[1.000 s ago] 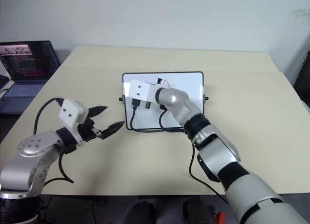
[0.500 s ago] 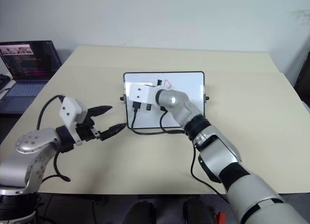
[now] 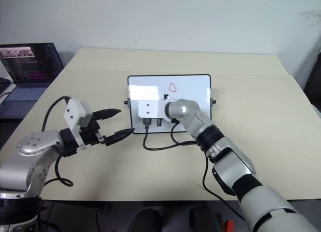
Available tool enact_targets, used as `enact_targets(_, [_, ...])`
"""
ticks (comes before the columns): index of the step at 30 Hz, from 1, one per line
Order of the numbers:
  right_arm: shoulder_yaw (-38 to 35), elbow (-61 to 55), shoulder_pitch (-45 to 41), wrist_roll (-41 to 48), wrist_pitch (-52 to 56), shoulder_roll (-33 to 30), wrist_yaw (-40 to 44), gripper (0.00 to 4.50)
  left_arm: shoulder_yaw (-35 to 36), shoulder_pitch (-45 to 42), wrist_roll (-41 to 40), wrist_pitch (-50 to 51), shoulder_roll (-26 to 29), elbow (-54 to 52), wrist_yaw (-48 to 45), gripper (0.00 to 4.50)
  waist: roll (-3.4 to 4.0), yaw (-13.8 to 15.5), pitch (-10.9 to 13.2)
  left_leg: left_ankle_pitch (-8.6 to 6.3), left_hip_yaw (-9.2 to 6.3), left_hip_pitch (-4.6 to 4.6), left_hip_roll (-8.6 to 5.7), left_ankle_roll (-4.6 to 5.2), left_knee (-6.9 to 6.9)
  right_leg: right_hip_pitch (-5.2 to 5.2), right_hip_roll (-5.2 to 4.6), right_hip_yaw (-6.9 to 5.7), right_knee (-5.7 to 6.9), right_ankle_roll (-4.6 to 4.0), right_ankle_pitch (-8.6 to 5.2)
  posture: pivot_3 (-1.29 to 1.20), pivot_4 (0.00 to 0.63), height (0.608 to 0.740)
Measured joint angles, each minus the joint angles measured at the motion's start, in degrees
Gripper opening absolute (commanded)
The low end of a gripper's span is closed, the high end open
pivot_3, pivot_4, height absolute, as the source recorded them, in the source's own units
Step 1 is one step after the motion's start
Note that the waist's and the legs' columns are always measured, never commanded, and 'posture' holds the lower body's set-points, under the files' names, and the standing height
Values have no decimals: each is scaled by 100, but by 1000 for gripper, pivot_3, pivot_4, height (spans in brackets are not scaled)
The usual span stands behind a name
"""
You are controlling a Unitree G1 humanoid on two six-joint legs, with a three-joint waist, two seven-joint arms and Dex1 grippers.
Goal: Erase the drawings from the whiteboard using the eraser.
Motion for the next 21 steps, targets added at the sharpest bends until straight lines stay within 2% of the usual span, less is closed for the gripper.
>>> enact_targets(3, [-619,-694,352,571,607,-47,55,1105,-6,-66,-3,-13,-8,26,-37,4500,1,9,6,-1,-7,-29,0,-1,3,-13,-2,-5,-9,-9,6,0,150,740])
enact_targets(10, [-1645,-3451,1414,1476,2234,-452,76,1105,-24,-219,-107,-27,-130,119,-40,4500,4,3,10,-15,-10,-54,3,-18,-24,-29,-3,-9,-46,3,-5,0,150,740])
enact_targets(15, [-1742,-4981,2345,1651,3120,-846,30,1104,-88,-387,-158,-28,-169,194,-61,4500,4,-5,10,-16,-4,-53,1,-19,-47,-29,-3,-6,-73,3,-5,0,150,740])
enact_targets(18, [-1719,-5441,2791,1667,3450,-932,-121,1104,-102,-516,-158,-34,-172,315,-99,4500,5,-26,10,-16,2,-50,-2,-19,-48,-29,-1,-2,-71,3,-5,0,150,740])
enact_targets(21, [-1547,-5584,2866,1553,3452,-923,-409,1104,-111,-719,-143,-48,-177,482,-101,4500,5,-31,11,-16,3,-46,-8,-19,-47,-29,9,-3,-68,4,-5,0,150,740])
